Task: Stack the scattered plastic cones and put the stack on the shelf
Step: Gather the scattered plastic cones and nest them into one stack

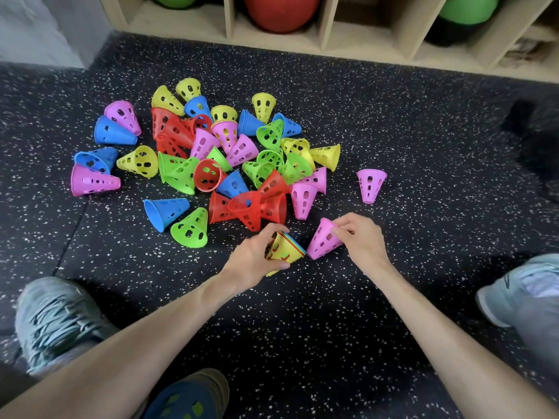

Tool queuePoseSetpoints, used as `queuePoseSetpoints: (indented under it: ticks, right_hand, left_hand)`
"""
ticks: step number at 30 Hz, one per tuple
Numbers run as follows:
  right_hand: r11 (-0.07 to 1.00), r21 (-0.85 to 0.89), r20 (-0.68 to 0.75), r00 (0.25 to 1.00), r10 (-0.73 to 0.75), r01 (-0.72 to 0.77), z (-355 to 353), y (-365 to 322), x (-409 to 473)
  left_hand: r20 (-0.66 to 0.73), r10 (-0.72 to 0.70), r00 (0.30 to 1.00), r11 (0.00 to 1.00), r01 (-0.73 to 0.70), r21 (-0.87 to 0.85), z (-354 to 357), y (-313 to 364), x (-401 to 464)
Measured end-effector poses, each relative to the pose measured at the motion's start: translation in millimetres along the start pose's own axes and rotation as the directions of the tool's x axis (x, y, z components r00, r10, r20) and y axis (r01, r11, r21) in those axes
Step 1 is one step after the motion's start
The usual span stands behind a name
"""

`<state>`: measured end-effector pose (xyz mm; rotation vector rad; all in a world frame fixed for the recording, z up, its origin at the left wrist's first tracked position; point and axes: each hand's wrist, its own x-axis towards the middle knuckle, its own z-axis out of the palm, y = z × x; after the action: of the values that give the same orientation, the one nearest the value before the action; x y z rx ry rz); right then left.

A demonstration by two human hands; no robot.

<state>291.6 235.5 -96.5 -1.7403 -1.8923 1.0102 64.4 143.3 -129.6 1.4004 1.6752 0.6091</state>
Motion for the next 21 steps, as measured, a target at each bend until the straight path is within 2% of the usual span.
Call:
queuePoseSetpoints:
  ticks: [4, 9, 16, 21]
  right_hand:
    - [1.000, -0.008, 0.039, 0.999, 0.018, -0.017, 3.6, 3.2, -7.9]
    - [1.000, 0.008, -0.004, 1.000, -0.030, 0.030, 7.1, -8.0, -4.3]
    - [0.964, -0.145, 0.092, 0.973, -0.212, 0.224, 21.2, -35.9, 39.2]
    - [0.955, -0.191, 0.191, 0.963, -0.190, 0.227, 38.6, -49.0, 62.7]
  left_hand:
    - [0.002, -0.013, 1.000, 0.999, 0.013, 0.042, 0.0, 1.1, -12.0]
    - [-0.036, -0.028, 0.999, 0.998, 0.030, 0.055, -0.1, -3.4, -17.1]
    - [-0.038, 0.008, 0.999, 1.000, -0.007, 0.019, 2.0, -9.5, -9.2]
    - [-0.025, 0.033, 0.999, 0.999, -0.033, 0.002, 2.2, -10.9, -5.9]
